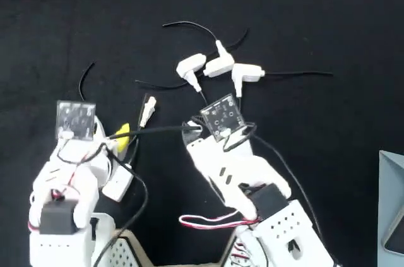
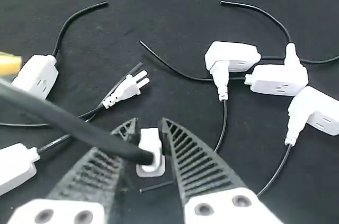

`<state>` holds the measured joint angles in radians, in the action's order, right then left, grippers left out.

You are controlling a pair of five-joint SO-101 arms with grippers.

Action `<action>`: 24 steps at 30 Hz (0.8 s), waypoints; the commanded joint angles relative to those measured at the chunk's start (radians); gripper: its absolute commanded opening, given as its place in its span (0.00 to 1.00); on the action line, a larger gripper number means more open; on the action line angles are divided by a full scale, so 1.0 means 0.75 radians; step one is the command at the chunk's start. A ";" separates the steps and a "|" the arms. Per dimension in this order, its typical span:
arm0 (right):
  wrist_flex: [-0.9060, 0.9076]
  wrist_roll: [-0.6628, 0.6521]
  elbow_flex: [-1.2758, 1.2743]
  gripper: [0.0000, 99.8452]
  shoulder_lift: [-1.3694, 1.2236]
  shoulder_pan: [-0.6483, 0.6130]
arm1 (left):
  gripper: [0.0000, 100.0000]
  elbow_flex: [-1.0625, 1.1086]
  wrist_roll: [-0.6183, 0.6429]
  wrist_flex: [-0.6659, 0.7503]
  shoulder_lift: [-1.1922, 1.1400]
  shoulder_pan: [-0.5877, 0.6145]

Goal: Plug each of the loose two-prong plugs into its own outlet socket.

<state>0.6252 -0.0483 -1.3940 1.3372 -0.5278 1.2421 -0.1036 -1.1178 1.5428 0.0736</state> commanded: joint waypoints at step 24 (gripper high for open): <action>0.018 -0.008 0.028 0.01 0.007 0.031 | 0.26 -0.435 -0.677 -0.200 -1.459 0.048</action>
<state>0.6360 -0.0483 -1.3940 1.3372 -0.5247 0.8447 -0.5516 -1.3924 0.4933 0.1181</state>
